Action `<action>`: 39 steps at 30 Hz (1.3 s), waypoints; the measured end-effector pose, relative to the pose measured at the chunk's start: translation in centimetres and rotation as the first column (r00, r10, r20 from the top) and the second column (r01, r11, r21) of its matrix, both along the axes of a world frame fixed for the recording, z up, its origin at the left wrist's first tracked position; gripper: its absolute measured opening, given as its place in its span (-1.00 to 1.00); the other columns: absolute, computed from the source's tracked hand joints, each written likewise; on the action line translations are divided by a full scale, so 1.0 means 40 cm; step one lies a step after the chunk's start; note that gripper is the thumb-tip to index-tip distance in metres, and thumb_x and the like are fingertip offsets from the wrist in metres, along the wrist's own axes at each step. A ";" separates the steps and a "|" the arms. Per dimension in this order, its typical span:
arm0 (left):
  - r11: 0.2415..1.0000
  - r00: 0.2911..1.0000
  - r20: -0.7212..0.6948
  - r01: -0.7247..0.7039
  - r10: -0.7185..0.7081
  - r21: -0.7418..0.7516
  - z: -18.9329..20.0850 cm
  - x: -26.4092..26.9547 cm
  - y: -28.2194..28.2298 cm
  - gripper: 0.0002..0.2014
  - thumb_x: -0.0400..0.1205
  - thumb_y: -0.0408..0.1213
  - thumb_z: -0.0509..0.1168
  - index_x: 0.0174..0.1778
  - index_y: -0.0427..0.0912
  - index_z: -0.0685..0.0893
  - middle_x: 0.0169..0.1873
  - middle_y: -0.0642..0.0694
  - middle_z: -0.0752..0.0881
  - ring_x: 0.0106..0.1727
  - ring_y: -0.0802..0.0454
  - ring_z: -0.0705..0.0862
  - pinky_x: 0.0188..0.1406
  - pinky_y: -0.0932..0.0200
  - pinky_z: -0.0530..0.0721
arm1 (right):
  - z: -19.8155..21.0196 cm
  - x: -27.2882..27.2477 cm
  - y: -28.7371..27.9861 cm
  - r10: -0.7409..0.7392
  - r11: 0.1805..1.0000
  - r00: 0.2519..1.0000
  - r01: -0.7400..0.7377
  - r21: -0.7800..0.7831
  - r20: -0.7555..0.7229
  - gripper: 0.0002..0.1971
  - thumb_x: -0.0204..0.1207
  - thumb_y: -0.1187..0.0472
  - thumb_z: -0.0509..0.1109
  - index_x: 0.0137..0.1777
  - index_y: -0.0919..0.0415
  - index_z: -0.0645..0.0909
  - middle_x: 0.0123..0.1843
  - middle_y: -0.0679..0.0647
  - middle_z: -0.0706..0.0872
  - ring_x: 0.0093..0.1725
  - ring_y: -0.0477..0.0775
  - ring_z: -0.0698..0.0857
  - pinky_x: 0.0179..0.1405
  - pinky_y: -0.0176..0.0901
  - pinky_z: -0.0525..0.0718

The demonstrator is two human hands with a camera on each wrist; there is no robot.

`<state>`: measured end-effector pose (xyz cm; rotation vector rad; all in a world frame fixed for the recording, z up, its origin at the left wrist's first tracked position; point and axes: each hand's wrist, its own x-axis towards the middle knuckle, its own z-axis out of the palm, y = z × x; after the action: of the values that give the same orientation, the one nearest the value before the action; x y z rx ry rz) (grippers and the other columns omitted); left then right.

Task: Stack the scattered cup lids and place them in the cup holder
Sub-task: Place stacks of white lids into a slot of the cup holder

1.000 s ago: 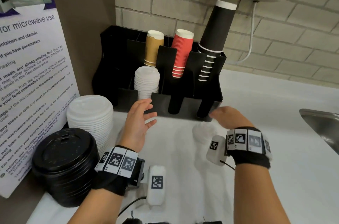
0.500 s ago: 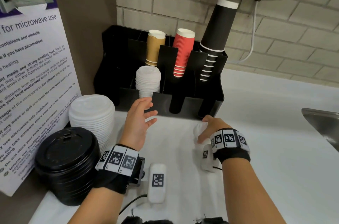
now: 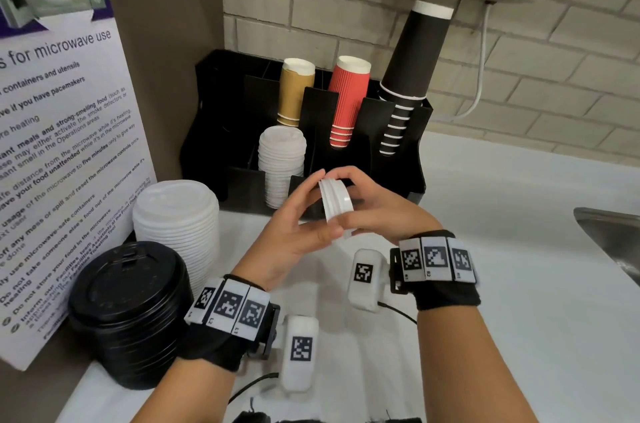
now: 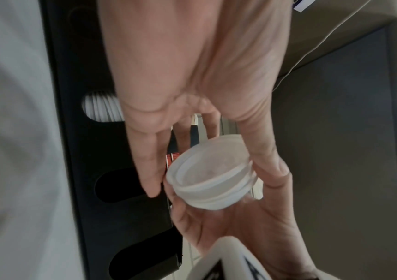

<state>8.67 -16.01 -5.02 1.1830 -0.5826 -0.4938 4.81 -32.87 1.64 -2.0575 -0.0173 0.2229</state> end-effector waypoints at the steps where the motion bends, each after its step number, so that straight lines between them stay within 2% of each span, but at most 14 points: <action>1: 1.000 1.000 0.004 -0.013 0.013 -0.022 -0.001 0.002 0.002 -0.19 0.35 -0.11 0.62 0.46 0.43 0.41 0.48 0.18 0.53 0.37 0.06 0.65 0.25 -0.09 0.70 | 0.002 -0.002 0.001 -0.001 0.999 1.000 0.000 0.051 0.021 -0.35 0.27 0.15 0.59 0.33 -0.19 0.41 0.22 0.20 0.67 0.16 0.30 0.72 0.17 0.25 0.71; 3: 0.998 0.999 0.008 -0.038 0.038 -0.058 -0.005 0.005 0.005 -0.23 0.37 -0.19 0.63 0.42 0.44 0.47 0.43 0.23 0.56 0.33 -0.02 0.69 0.19 -0.06 0.73 | 0.005 -0.006 -0.003 0.001 0.992 0.999 -0.006 0.127 0.044 -0.36 0.29 0.16 0.61 0.35 -0.12 0.44 0.20 0.21 0.72 0.16 0.32 0.72 0.21 0.29 0.68; 6: 0.994 0.997 0.005 -0.076 0.077 -0.074 -0.006 0.004 0.004 -0.21 0.30 -0.18 0.63 0.42 0.36 0.50 0.43 0.15 0.57 0.31 -0.08 0.70 0.12 -0.01 0.75 | 0.011 -0.010 -0.004 -0.016 0.989 0.997 0.004 0.146 0.079 -0.38 0.29 0.15 0.64 0.35 -0.02 0.51 0.22 0.12 0.72 0.16 0.18 0.75 0.18 0.28 0.70; 8: 0.993 0.996 0.011 -0.092 0.093 -0.073 -0.006 0.003 0.002 -0.20 0.29 -0.18 0.63 0.44 0.31 0.48 0.44 0.09 0.56 0.32 -0.08 0.70 0.16 -0.04 0.74 | 0.016 -0.010 0.001 -0.035 0.992 0.993 0.021 0.128 0.110 -0.38 0.23 0.09 0.65 0.31 -0.02 0.57 0.22 0.04 0.71 0.15 0.12 0.75 0.13 0.28 0.72; 11: 0.992 0.995 0.015 -0.100 0.102 -0.078 -0.008 0.002 0.002 -0.22 0.32 -0.27 0.58 0.44 0.28 0.47 0.44 0.06 0.56 0.31 -0.05 0.70 0.17 -0.04 0.74 | 0.018 -0.007 0.006 -0.043 0.994 0.992 0.030 0.109 0.121 -0.41 0.19 0.08 0.68 0.26 -0.06 0.61 0.19 0.02 0.72 0.14 0.11 0.75 0.10 0.25 0.74; 16: 0.992 0.992 0.034 -0.121 0.122 -0.031 -0.008 0.005 0.006 -0.23 0.30 -0.18 0.64 0.40 0.37 0.51 0.39 0.17 0.57 0.32 -0.02 0.69 0.24 -0.14 0.71 | 0.018 0.004 0.005 -0.022 0.996 0.992 0.011 0.091 0.121 -0.39 0.12 0.01 0.71 0.21 -0.10 0.64 0.15 0.02 0.75 0.10 0.07 0.77 0.08 0.19 0.76; 19: 0.987 0.986 0.048 -0.160 0.159 0.000 -0.006 0.007 0.007 -0.24 0.31 -0.19 0.61 0.40 0.39 0.53 0.35 0.23 0.59 0.30 -0.01 0.70 0.24 -0.20 0.71 | 0.020 0.009 0.003 -0.011 0.996 0.992 0.000 0.087 0.124 -0.34 0.07 -0.04 0.70 0.24 -0.09 0.64 0.14 0.02 0.74 0.10 0.06 0.77 0.10 0.18 0.76; 22: 0.984 0.983 0.059 -0.176 0.176 -0.011 -0.003 0.011 0.008 -0.22 0.33 -0.20 0.62 0.46 0.26 0.51 0.38 0.12 0.60 0.33 -0.10 0.68 0.28 -0.27 0.67 | 0.021 0.011 0.004 0.005 0.995 0.988 -0.020 0.094 0.153 -0.38 0.16 0.02 0.67 0.27 -0.14 0.62 0.14 -0.06 0.73 0.14 0.00 0.74 0.10 0.04 0.76; 25: 0.984 0.984 0.038 -0.174 0.175 -0.027 0.002 0.011 0.012 -0.20 0.28 -0.12 0.62 0.46 0.23 0.51 0.38 0.10 0.61 0.34 -0.14 0.66 0.27 -0.25 0.68 | 0.021 0.009 0.008 0.024 0.991 0.979 -0.051 0.128 0.202 -0.46 0.26 0.11 0.64 0.27 -0.11 0.62 0.13 -0.07 0.73 0.14 -0.02 0.73 0.11 -0.13 0.73; 29: 0.987 0.990 -0.032 -0.137 0.135 -0.080 0.001 0.009 0.016 -0.20 0.26 -0.17 0.61 0.46 0.21 0.52 0.39 0.03 0.61 0.29 -0.16 0.70 0.08 -0.11 0.76 | 0.011 0.007 0.002 0.027 0.973 0.981 -0.070 0.221 0.190 -0.50 0.33 0.21 0.61 0.28 -0.03 0.61 0.20 0.11 0.69 0.15 0.15 0.73 0.04 0.02 0.76; 32: 0.988 0.992 -0.037 -0.124 0.121 -0.088 0.002 0.008 0.018 -0.25 0.24 -0.16 0.61 0.37 0.29 0.57 0.37 0.00 0.62 0.28 -0.18 0.70 0.09 -0.17 0.75 | 0.002 0.006 0.000 -0.006 0.956 0.985 -0.046 0.289 0.175 -0.52 0.28 0.22 0.58 0.22 -0.03 0.62 0.20 0.18 0.69 0.08 0.21 0.74 0.02 0.21 0.73; 35: 0.985 0.989 -0.039 -0.146 0.143 -0.095 0.003 0.008 0.018 -0.27 0.22 -0.16 0.62 0.34 0.30 0.60 0.35 0.00 0.63 0.30 -0.19 0.68 0.15 -0.24 0.73 | 0.003 0.006 0.001 -0.034 0.952 0.981 -0.026 0.305 0.190 -0.52 0.25 0.20 0.55 0.21 -0.03 0.61 0.16 0.15 0.71 0.03 0.16 0.74 0.03 0.20 0.73; 39: 0.976 0.979 -0.028 -0.203 0.201 -0.084 0.008 0.008 0.016 -0.23 0.18 -0.14 0.64 0.34 0.32 0.59 0.34 0.07 0.64 0.31 -0.14 0.68 0.27 -0.29 0.67 | 0.012 0.003 0.003 -0.022 0.970 0.974 -0.034 0.241 0.227 -0.53 0.29 0.24 0.58 0.21 -0.05 0.62 0.18 0.13 0.70 0.13 0.20 0.72 0.10 0.12 0.75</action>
<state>8.99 -15.38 -4.70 1.1394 -0.4569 -0.3034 4.92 -32.74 2.12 -1.8270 -0.1844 -0.0146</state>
